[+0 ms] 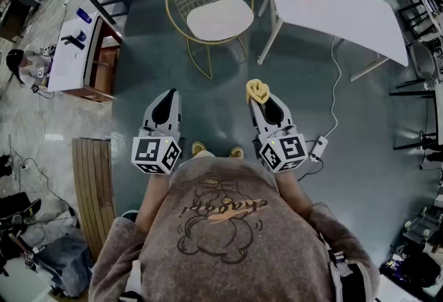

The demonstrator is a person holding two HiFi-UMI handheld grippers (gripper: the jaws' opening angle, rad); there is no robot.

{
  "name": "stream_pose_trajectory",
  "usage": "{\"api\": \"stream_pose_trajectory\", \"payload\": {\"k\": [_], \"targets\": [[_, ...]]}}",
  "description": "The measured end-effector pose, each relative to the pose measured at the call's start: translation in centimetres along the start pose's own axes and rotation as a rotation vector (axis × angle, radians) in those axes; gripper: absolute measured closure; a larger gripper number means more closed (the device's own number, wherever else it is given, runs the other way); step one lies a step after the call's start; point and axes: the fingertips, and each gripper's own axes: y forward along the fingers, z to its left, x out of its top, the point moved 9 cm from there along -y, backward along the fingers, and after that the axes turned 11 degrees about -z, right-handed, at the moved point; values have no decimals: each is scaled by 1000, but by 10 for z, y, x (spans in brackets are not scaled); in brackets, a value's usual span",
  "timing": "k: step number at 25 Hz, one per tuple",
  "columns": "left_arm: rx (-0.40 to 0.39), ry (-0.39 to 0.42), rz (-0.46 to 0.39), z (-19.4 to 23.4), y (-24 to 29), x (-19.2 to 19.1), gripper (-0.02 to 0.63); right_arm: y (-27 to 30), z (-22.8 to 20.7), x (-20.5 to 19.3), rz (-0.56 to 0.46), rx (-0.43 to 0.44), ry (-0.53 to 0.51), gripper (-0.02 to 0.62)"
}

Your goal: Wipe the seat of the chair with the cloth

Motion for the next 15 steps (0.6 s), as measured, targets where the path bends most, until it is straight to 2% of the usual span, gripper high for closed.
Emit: {"api": "stream_pose_trajectory", "payload": {"k": [6, 15], "targets": [[-9, -12, 0, 24, -9, 2, 603, 14, 23, -6, -5, -7, 5, 469], [-83, -26, 1, 58, -14, -6, 603, 29, 57, -22, -21, -28, -23, 469]]}}
